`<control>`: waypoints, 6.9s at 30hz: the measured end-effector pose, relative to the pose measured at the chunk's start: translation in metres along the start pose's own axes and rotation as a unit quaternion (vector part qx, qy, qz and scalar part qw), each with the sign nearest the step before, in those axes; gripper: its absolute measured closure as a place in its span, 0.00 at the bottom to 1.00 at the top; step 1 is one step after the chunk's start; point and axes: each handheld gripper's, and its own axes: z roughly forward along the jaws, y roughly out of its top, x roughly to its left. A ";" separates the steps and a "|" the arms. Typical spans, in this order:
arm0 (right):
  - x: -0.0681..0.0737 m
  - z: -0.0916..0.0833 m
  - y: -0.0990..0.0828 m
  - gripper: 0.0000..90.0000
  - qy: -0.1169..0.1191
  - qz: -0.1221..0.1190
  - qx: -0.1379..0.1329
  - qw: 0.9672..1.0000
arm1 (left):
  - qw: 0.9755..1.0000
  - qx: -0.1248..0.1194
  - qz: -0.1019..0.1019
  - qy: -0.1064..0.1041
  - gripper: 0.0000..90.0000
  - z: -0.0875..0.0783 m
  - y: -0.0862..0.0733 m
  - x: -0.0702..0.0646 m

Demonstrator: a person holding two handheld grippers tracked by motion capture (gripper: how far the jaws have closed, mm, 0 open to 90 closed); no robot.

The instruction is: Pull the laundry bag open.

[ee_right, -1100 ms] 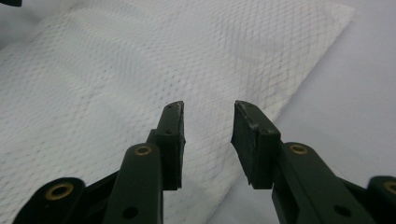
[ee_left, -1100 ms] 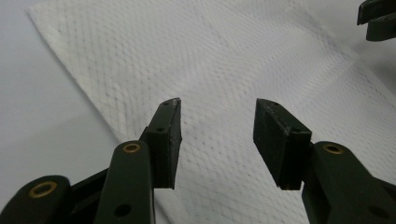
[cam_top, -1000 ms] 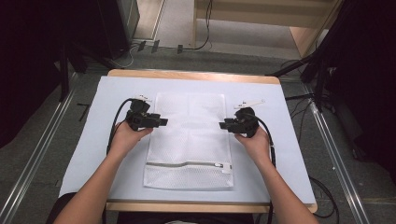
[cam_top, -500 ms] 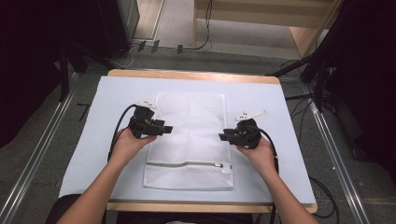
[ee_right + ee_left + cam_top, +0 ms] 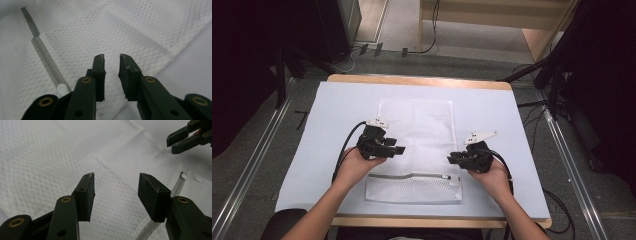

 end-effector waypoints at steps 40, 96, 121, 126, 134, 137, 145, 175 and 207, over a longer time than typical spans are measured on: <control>0.018 -0.003 -0.035 1.00 0.019 -0.035 0.044 0.998 | 0.988 0.071 0.076 -0.112 0.91 0.088 0.002 -0.086; 0.021 -0.004 -0.038 1.00 0.022 -0.063 0.039 0.997 | 0.983 0.124 0.022 -0.135 0.98 0.064 -0.010 -0.052; 0.021 -0.004 -0.035 1.00 0.016 -0.042 0.055 0.997 | 0.990 0.119 -0.056 -0.055 0.98 -0.019 -0.059 0.018; 0.019 -0.004 -0.034 1.00 0.024 -0.040 0.055 0.997 | 0.990 0.112 -0.073 -0.038 0.98 -0.033 -0.069 0.025; 0.016 -0.003 -0.033 1.00 0.035 -0.042 0.059 0.997 | 0.989 0.109 -0.097 -0.024 0.98 -0.046 -0.082 0.033; 0.015 -0.003 -0.033 1.00 0.039 -0.040 0.059 0.997 | 0.989 0.107 -0.103 -0.019 0.98 -0.051 -0.086 0.034; 0.014 -0.002 -0.032 1.00 0.044 -0.042 0.062 0.996 | 0.990 0.094 -0.108 -0.008 0.98 -0.057 -0.090 0.035; 0.003 -0.012 -0.025 0.82 0.033 -0.025 0.013 0.999 | 0.996 0.016 -0.084 0.004 0.61 -0.066 -0.092 0.039; -0.029 -0.028 -0.041 0.40 -0.048 0.034 -0.030 0.998 | 0.991 -0.010 -0.063 0.120 0.36 -0.074 -0.090 0.071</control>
